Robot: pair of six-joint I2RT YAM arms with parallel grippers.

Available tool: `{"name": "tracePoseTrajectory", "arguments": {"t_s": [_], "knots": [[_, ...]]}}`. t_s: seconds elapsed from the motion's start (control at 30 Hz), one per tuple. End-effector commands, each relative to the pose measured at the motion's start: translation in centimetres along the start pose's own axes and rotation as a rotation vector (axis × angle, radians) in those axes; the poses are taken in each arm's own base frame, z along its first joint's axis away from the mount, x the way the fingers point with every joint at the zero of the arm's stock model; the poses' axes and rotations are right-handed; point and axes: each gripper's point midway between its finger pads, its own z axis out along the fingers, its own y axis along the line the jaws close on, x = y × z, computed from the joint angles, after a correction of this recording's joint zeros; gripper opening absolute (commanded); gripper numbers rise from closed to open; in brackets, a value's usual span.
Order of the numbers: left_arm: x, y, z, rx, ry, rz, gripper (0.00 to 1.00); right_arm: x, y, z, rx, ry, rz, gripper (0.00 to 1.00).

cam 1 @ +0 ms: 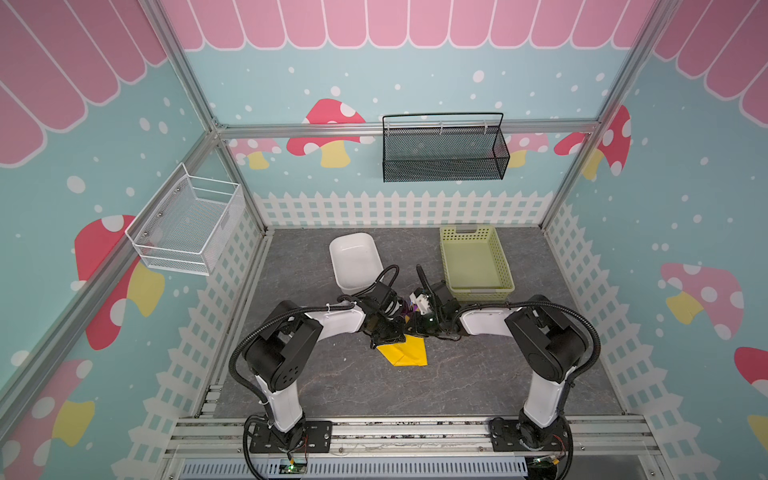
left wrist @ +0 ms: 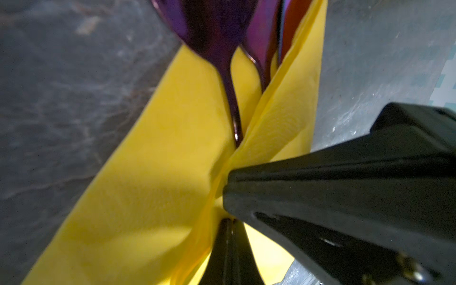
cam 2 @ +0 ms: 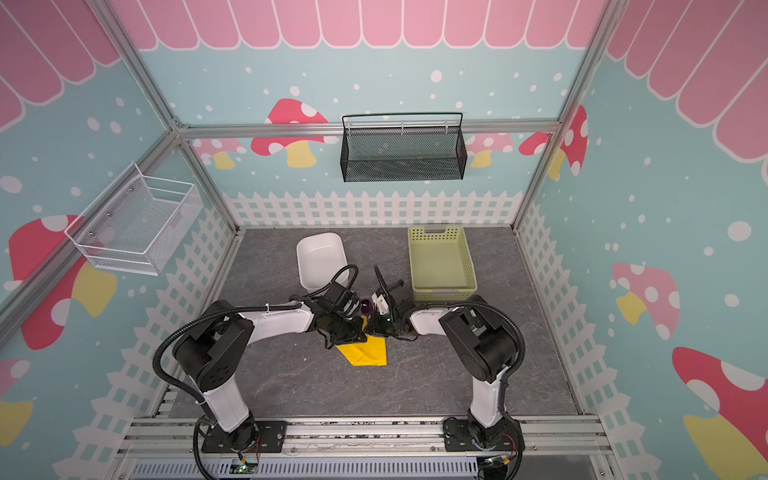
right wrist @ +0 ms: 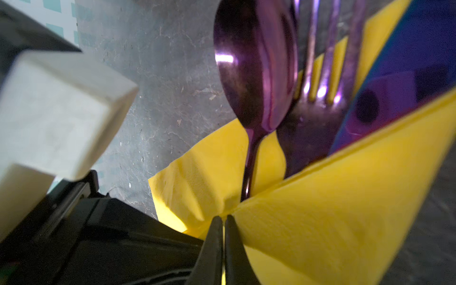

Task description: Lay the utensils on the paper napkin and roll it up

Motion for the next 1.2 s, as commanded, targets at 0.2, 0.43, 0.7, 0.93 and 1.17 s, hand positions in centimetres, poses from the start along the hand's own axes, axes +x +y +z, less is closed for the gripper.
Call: {"name": "tracePoseTrajectory", "arguments": {"t_s": [0.2, 0.43, 0.7, 0.93, 1.17], "knots": [[1.6, 3.0, 0.7, -0.092, 0.043, -0.057, 0.00, -0.1, -1.3, -0.9, 0.111, 0.000, -0.006, 0.17], [1.6, 2.9, 0.7, -0.090, 0.045, -0.057, 0.00, -0.6, -0.7, -1.2, 0.107, -0.012, -0.019, 0.24], [1.6, 2.9, 0.8, -0.090, 0.047, -0.057, 0.00, -2.3, 1.7, -3.3, 0.080, -0.075, -0.054, 0.27], [1.6, 2.9, 0.8, -0.089, 0.048, -0.057, 0.00, -2.0, 2.8, -4.0, 0.042, -0.067, -0.056, 0.23], [1.6, 2.9, 0.8, -0.090, 0.046, -0.057, 0.00, 0.0, 2.5, -2.1, 0.032, 0.011, -0.052, 0.18]]}}
